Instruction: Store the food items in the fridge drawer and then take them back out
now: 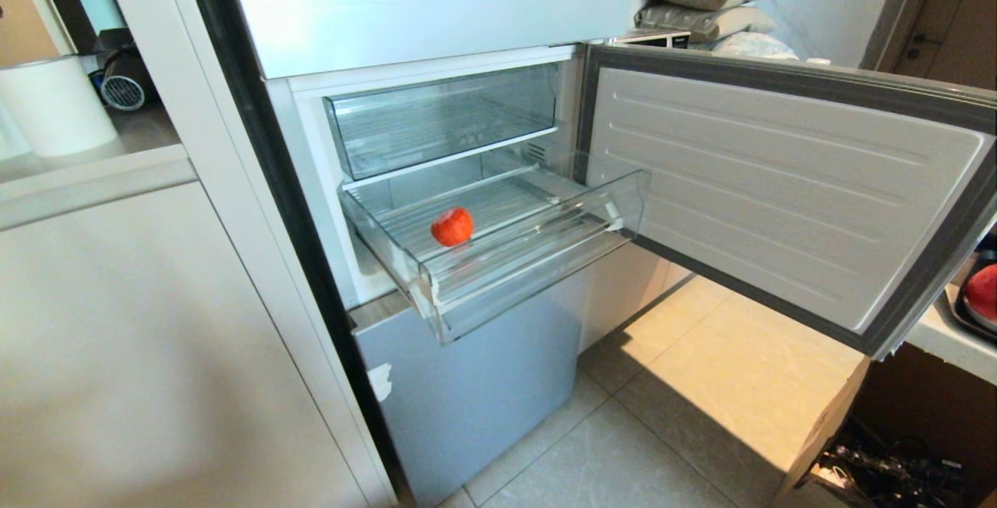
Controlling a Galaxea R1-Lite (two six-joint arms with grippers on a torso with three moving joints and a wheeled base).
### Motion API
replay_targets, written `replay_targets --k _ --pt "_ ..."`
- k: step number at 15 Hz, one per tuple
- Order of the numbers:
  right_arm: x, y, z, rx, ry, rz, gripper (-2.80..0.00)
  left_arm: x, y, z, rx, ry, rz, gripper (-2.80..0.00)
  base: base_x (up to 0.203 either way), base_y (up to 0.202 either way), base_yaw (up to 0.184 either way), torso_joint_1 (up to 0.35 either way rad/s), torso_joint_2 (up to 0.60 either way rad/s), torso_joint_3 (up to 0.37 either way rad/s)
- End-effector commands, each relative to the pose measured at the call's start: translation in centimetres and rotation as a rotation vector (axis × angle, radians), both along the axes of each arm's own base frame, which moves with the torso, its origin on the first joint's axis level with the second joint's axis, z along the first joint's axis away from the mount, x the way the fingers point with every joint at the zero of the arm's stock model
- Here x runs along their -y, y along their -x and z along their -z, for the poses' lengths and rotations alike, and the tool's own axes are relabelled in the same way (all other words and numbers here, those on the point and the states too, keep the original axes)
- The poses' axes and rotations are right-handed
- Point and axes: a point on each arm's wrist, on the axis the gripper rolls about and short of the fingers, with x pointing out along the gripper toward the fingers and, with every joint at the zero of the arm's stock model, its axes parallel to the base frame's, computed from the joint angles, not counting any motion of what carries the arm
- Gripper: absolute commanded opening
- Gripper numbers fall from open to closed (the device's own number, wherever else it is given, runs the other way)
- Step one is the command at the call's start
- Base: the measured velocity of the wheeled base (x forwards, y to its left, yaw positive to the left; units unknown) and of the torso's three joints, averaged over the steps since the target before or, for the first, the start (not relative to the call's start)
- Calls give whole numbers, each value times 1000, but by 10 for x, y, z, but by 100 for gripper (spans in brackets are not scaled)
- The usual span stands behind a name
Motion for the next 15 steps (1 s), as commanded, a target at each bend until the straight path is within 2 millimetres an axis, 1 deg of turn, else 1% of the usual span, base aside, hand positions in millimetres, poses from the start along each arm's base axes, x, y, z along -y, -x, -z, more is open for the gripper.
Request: replay_targets --k 1,3,5,8,10,12,15 --pt "22 -23 20 -19 -21 -1 0 0 0 0 -1 0 0 -280 0 0 0 0 0 0" --pt "37 -42 22 2 -3 -5 0 0 0 0 -1 0 0 -280 0 0 0 0 0 0" --pt "47 -56 27 22 -5 -10 0 0 0 0 -1 0 0 -280 0 0 0 0 0 0" --pt "51 -73 39 22 -19 -38 0 0 0 0 -1 0 0 -280 0 0 0 0 0 0" --pt "53 -84 43 33 -17 -69 0 0 0 0 -1 0 0 -280 0 0 0 0 0 0" --pt "50 -91 44 58 -21 -101 0 0 0 0 -1 0 0 -280 0 0 0 0 0 0" --pt "46 -99 52 51 -38 -118 0 0 0 0 -1 0 0 -280 0 0 0 0 0 0"
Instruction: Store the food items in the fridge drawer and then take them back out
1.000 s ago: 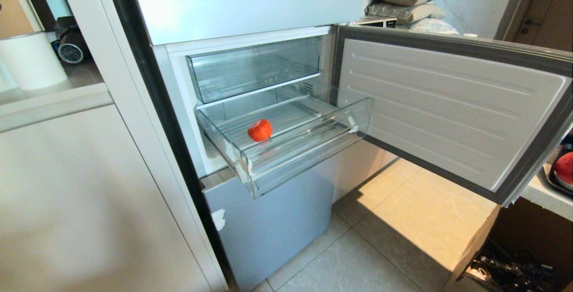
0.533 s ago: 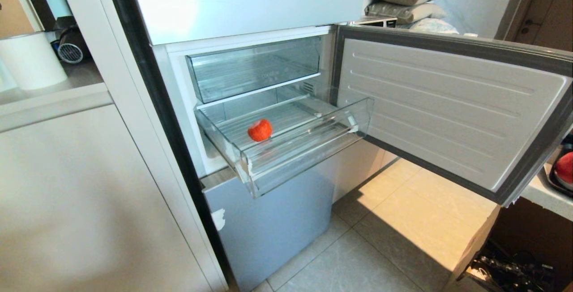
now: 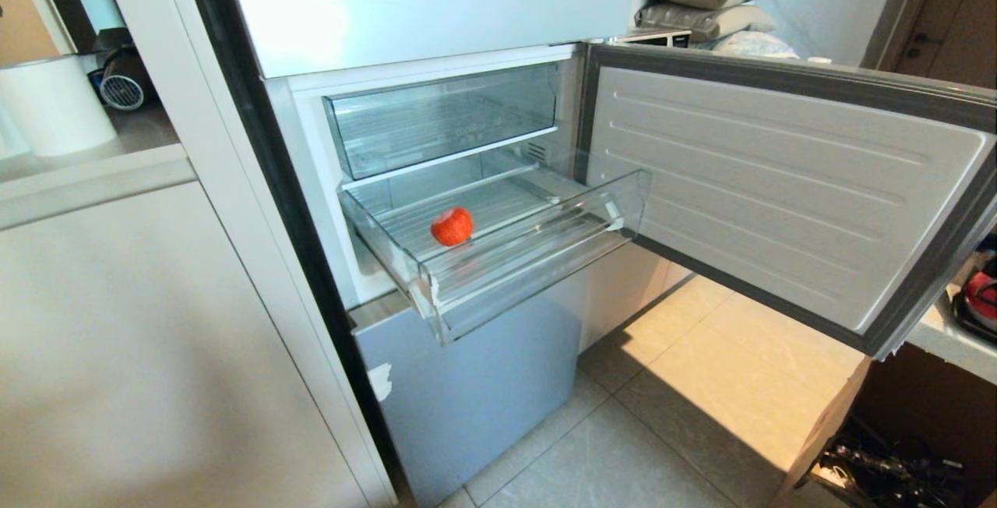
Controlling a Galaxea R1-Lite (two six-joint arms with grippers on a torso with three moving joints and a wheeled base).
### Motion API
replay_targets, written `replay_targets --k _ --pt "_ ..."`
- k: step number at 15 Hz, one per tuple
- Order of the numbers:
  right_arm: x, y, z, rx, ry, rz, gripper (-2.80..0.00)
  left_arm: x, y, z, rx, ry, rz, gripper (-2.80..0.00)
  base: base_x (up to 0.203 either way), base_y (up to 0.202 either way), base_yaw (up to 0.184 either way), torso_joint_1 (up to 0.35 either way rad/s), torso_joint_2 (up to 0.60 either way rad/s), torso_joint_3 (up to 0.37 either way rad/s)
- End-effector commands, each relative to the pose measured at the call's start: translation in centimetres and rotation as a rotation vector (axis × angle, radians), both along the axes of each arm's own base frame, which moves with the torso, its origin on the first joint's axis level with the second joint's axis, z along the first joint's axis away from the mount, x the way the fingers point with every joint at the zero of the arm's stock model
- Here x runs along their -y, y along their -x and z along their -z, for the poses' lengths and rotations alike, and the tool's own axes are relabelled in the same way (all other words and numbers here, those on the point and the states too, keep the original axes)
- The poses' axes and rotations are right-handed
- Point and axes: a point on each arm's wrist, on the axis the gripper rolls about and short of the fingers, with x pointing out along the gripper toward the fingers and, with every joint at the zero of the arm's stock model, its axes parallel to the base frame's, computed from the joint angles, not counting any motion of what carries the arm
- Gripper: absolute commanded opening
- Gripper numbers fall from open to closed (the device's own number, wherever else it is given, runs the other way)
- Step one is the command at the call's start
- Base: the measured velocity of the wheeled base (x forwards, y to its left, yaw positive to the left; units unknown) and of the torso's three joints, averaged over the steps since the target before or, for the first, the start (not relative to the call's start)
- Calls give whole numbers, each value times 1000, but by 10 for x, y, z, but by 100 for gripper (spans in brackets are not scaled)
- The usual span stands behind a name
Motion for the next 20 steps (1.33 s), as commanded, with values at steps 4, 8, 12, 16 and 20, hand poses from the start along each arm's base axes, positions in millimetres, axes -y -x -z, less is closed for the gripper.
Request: replay_targets --k 4,8,12,16,20 --pt "0 -3 7 -3 -13 -4 -280 0 0 0 -1 0 0 -280 0 0 0 0 0 0" --pt "0 -4 7 4 -26 -2 -280 0 0 0 -1 0 0 -280 0 0 0 0 0 0" --pt "-9 18 -40 86 13 22 -280 0 0 0 -1 0 0 -280 0 0 0 0 0 0" --pt "-53 101 -135 213 130 83 -280 0 0 0 -1 0 0 -280 0 0 0 0 0 0" --pt "-156 217 -185 361 280 103 -280 0 0 0 -1 0 0 -280 0 0 0 0 0 0"
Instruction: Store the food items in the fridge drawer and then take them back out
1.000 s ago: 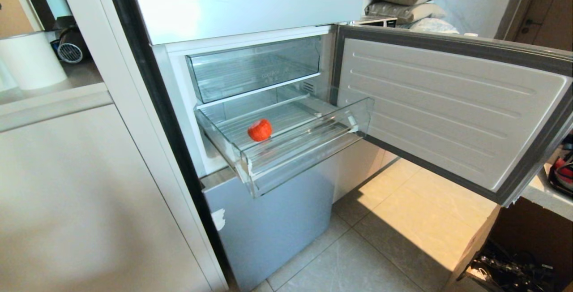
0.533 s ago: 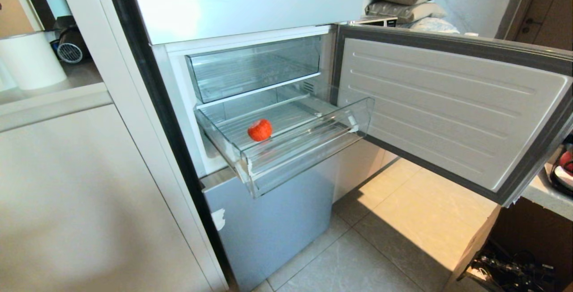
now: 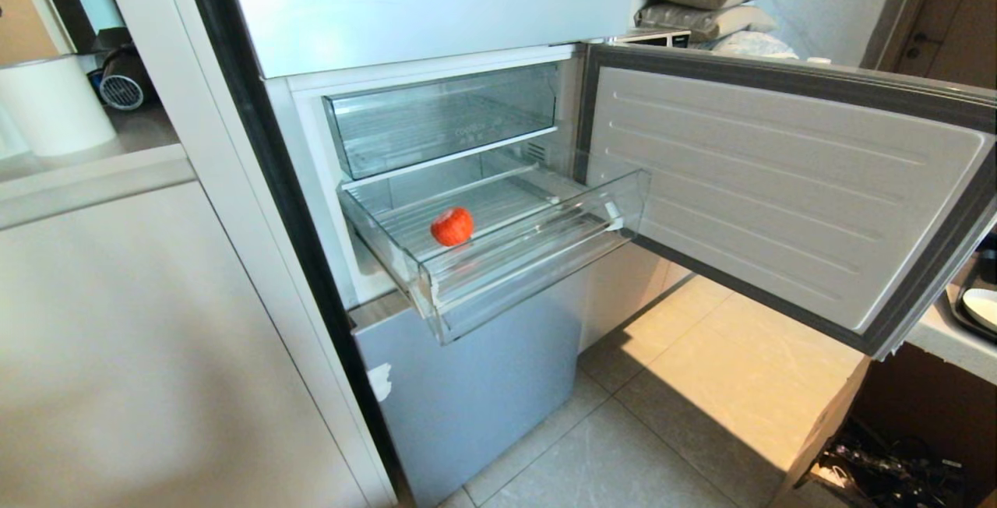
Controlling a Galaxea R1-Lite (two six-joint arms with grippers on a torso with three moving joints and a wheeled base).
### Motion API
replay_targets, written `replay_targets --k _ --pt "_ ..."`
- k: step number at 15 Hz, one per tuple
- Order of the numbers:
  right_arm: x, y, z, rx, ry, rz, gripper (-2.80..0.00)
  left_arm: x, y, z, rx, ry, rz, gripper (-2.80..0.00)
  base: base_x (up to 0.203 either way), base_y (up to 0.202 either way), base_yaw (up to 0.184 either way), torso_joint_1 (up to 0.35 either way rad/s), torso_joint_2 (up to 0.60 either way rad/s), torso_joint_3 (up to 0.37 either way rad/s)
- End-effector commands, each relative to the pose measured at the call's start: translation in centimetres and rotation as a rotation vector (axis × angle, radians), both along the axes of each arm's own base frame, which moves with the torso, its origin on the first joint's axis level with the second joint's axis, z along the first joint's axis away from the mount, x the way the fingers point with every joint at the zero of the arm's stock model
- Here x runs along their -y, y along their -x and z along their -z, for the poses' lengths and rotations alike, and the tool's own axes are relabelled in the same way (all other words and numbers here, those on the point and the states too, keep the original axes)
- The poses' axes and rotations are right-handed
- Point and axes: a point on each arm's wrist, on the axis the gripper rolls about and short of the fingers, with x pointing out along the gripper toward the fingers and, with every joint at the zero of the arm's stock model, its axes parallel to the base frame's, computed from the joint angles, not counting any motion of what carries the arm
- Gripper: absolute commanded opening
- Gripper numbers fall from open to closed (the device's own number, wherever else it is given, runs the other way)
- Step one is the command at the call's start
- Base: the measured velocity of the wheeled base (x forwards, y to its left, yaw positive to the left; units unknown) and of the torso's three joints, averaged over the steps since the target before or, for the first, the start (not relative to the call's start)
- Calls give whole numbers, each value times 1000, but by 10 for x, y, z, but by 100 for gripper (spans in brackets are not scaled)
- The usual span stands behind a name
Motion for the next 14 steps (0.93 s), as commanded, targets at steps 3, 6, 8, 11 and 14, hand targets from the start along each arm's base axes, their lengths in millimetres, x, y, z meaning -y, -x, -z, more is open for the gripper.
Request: replay_targets --k 3,6,8,11,14 --pt "-123 106 -7 170 188 -151 -280 0 0 0 -1 0 0 -280 0 0 0 0 0 0" --pt "-163 142 45 78 131 -511 -280 0 0 0 -1 0 0 -280 0 0 0 0 0 0" --pt "-170 169 92 -36 116 -618 -280 0 0 0 -1 0 0 -280 0 0 0 0 0 0" --pt "-170 183 168 -236 194 -680 -280 0 0 0 -1 0 0 -280 0 0 0 0 0 0" --pt "-170 195 193 -213 270 -693 -280 0 0 0 -1 0 0 -280 0 0 0 0 0 0"
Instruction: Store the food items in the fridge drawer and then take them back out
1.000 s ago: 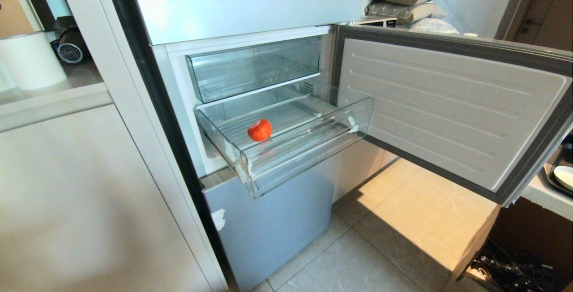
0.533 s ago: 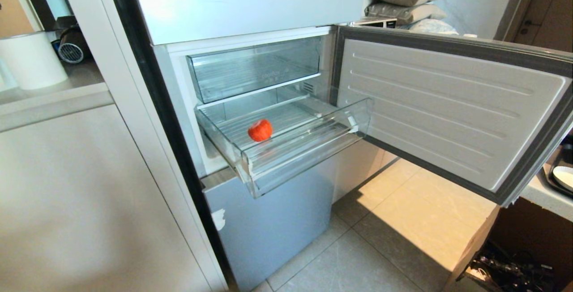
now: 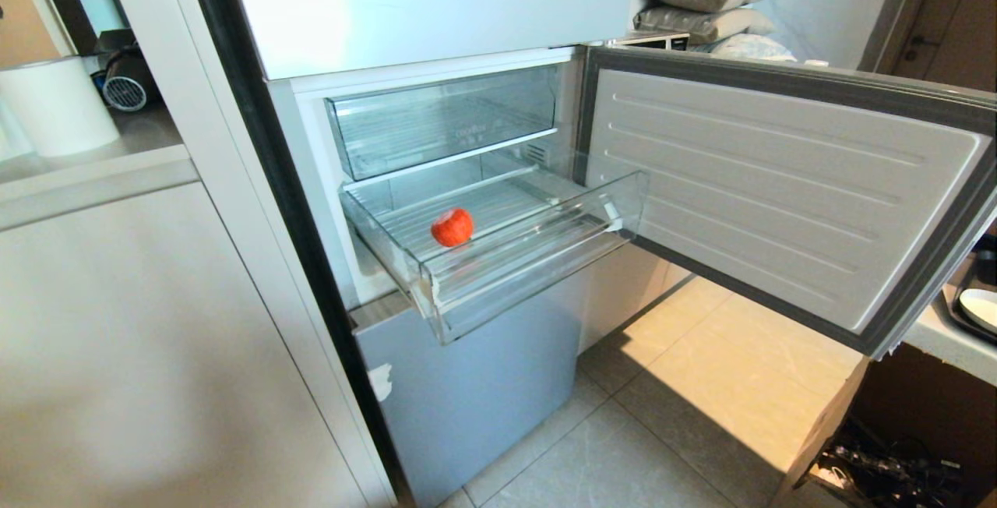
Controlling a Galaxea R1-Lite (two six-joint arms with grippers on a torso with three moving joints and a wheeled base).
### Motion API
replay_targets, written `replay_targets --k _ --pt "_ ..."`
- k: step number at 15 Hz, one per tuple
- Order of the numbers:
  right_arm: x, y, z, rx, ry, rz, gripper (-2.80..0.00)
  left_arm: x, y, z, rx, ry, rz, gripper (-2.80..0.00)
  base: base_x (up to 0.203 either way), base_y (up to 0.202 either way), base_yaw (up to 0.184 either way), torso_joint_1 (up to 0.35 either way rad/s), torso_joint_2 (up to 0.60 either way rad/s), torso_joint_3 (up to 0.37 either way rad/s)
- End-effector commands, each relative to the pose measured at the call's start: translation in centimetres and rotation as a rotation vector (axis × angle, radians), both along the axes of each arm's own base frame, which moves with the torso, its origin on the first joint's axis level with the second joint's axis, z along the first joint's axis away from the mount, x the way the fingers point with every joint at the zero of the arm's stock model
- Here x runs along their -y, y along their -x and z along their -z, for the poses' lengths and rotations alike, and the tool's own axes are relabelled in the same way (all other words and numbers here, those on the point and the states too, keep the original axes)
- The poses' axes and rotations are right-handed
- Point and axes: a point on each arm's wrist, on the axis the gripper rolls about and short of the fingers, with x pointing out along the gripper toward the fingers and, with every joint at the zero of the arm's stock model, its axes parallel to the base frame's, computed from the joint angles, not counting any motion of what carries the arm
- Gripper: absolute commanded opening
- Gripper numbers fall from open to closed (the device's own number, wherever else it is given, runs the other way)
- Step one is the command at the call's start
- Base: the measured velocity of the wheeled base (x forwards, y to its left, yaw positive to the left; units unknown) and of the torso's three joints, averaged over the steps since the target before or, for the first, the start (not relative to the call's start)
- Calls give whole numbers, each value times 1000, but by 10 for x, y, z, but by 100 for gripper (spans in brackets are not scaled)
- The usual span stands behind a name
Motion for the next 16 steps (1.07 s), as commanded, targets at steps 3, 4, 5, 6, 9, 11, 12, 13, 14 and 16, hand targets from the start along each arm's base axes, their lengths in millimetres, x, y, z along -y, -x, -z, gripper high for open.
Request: replay_targets --k 3,4,5,6,9,11,12,13,14,16 --pt "0 10 9 109 1 -5 -280 0 0 0 -1 0 0 -280 0 0 0 0 0 0" --pt "0 10 9 109 -10 -5 -280 0 0 0 -1 0 0 -280 0 0 0 0 0 0" --pt "0 10 9 108 -7 -5 -280 0 0 0 -1 0 0 -280 0 0 0 0 0 0" --pt "0 10 9 109 -8 -3 -280 0 0 0 -1 0 0 -280 0 0 0 0 0 0" --pt "1 10 9 109 -9 10 -280 0 0 0 -1 0 0 -280 2 -1 21 2 -1 2" --pt "1 10 9 109 -11 11 -280 0 0 0 -1 0 0 -280 4 -5 144 9 3 4" --pt "1 10 9 108 -12 11 -280 0 0 0 -1 0 0 -280 3 -3 185 1 2 4" --pt "1 10 9 109 -12 12 -280 0 0 0 -1 0 0 -280 4 -7 176 4 2 0" --pt "1 10 9 109 -13 13 -280 0 0 0 -1 0 0 -280 5 -3 185 1 5 5" --pt "1 10 9 108 -14 12 -280 0 0 0 -1 0 0 -280 3 -8 177 4 2 2"
